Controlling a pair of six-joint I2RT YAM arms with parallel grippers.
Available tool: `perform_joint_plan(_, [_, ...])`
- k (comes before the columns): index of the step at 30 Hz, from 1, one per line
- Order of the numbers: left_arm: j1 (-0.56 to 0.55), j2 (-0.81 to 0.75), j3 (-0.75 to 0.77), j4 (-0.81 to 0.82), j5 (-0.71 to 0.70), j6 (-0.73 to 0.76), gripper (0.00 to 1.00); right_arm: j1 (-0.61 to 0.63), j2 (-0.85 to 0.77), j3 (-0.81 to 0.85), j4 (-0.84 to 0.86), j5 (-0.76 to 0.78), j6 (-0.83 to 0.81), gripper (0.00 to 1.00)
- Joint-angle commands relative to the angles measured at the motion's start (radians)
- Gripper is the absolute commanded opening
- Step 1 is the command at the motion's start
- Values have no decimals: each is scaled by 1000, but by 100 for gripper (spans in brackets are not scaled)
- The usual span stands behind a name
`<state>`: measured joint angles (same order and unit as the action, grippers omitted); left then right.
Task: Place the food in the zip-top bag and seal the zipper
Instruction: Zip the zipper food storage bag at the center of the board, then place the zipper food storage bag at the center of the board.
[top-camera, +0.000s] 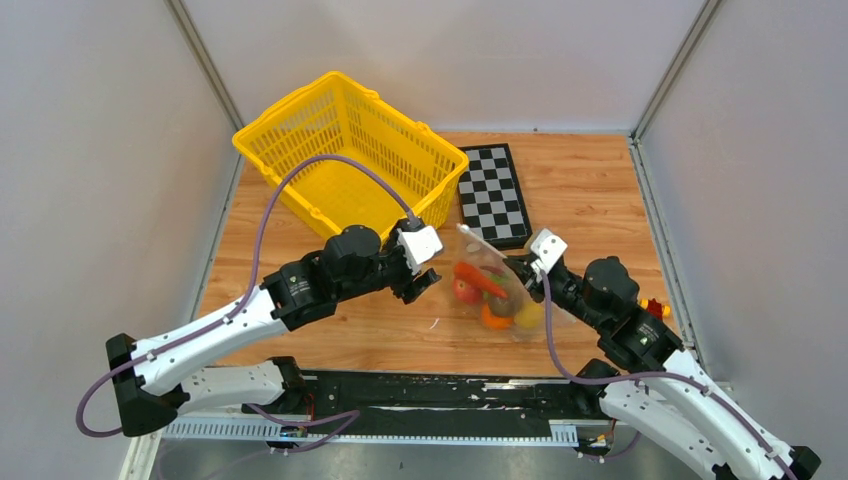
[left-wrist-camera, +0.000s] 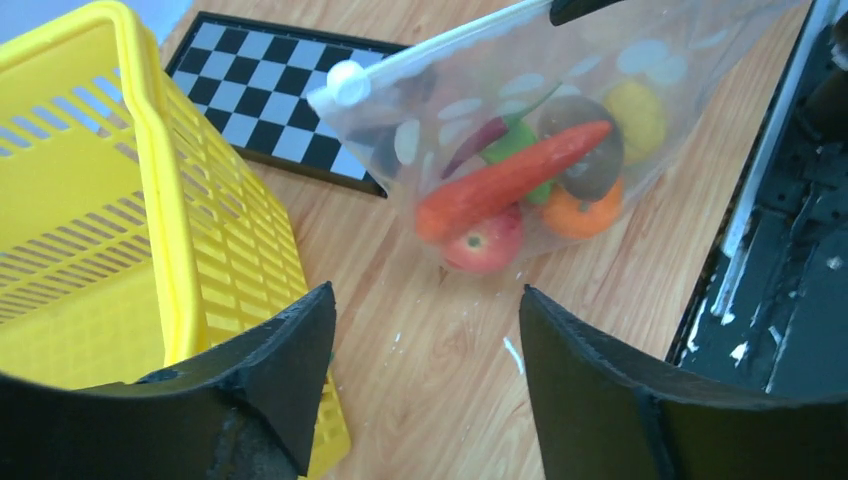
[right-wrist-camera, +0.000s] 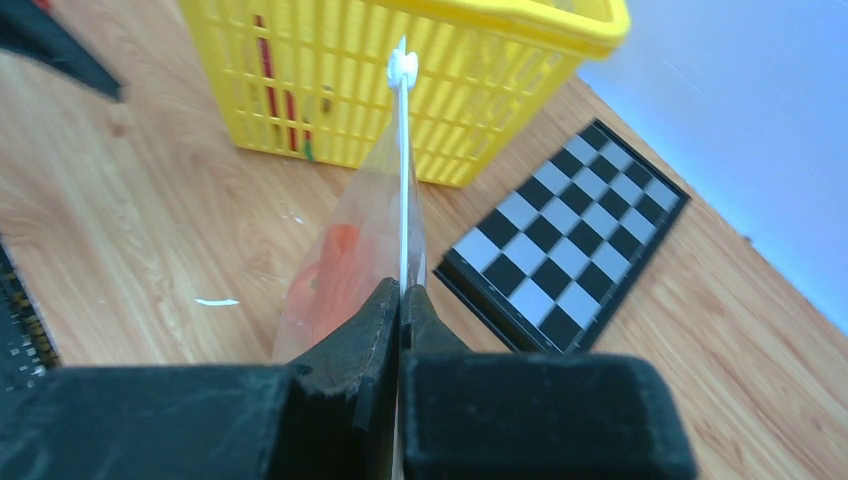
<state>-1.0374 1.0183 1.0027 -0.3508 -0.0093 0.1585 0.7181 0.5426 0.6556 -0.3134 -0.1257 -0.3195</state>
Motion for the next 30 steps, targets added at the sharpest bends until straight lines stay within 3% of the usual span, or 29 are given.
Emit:
perform_joint_plan(1, [3, -43, 7, 105, -12, -44, 79, -3, -12, 111, -51, 247, -15, 0])
perform_joint_plan(5, [2, -83, -26, 142, -39, -55, 91, -2, -18, 179, -142, 237, -68, 0])
perform_joint_plan(9, [2, -115, -50, 166, -80, -66, 95, -3, -26, 199, -149, 153, -12, 0])
perform_joint_plan(15, [4, -142, -73, 194, -168, -92, 97, -3, 27, 43, -59, -156, 68, 0])
perform_joint_plan(20, [5, -175, -90, 206, -220, -109, 100, 5, 156, 3, -19, -452, 207, 0])
perform_joint_plan(25, [11, -193, -94, 212, -239, -114, 100, 39, 175, -4, 10, -724, 192, 0])
perform_joint_plan(28, [13, -184, -86, 212, -231, -115, 100, 53, 192, 11, -7, -787, 178, 0])
perform_joint_plan(30, [13, -171, -80, 211, -219, -118, 100, 60, 222, 19, -27, -786, 181, 11])
